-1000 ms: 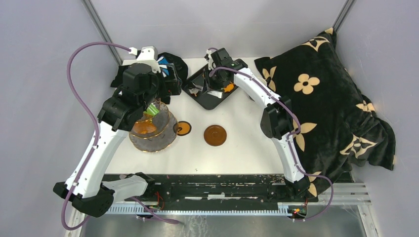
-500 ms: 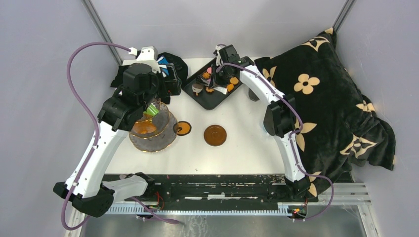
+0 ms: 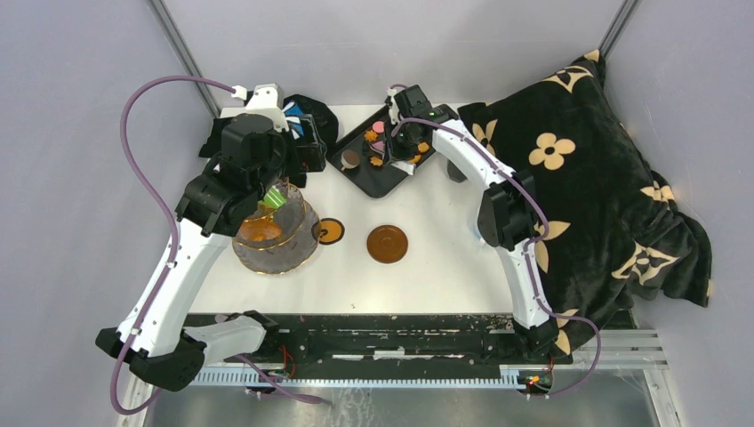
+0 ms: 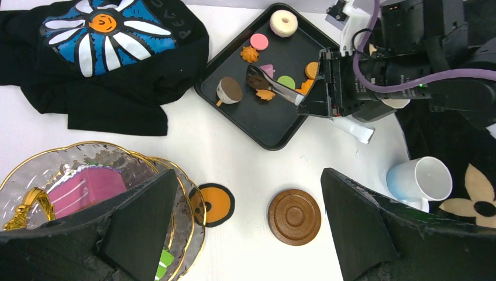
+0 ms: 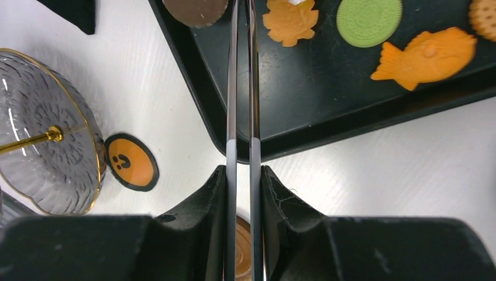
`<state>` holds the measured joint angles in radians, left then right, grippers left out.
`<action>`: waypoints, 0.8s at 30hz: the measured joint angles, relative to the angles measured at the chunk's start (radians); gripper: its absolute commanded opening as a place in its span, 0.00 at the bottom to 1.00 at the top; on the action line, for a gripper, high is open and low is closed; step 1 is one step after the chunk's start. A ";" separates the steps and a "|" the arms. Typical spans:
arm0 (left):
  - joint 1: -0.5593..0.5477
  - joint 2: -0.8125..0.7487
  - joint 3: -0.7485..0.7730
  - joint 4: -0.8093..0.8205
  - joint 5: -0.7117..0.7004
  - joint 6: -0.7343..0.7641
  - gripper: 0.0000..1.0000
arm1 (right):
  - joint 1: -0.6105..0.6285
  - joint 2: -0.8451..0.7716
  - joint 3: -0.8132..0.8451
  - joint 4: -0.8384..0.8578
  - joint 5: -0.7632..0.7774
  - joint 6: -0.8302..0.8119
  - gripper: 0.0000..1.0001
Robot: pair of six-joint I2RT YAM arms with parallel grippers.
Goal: Serve the afternoon tea
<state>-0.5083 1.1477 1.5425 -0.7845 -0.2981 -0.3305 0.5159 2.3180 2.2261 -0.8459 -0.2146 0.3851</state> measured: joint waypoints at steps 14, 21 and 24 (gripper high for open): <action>0.000 0.004 0.001 0.000 0.011 0.000 0.99 | 0.059 -0.089 0.011 -0.064 0.100 -0.116 0.39; 0.000 0.004 0.003 0.000 0.011 0.000 0.99 | 0.128 -0.076 0.080 -0.097 0.167 -0.153 0.44; 0.000 0.004 0.003 0.000 0.011 0.000 0.99 | 0.140 -0.071 0.083 -0.104 0.183 -0.162 0.45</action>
<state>-0.5083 1.1515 1.5455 -0.7845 -0.2871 -0.3305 0.6556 2.2471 2.3089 -0.9497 -0.0315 0.2230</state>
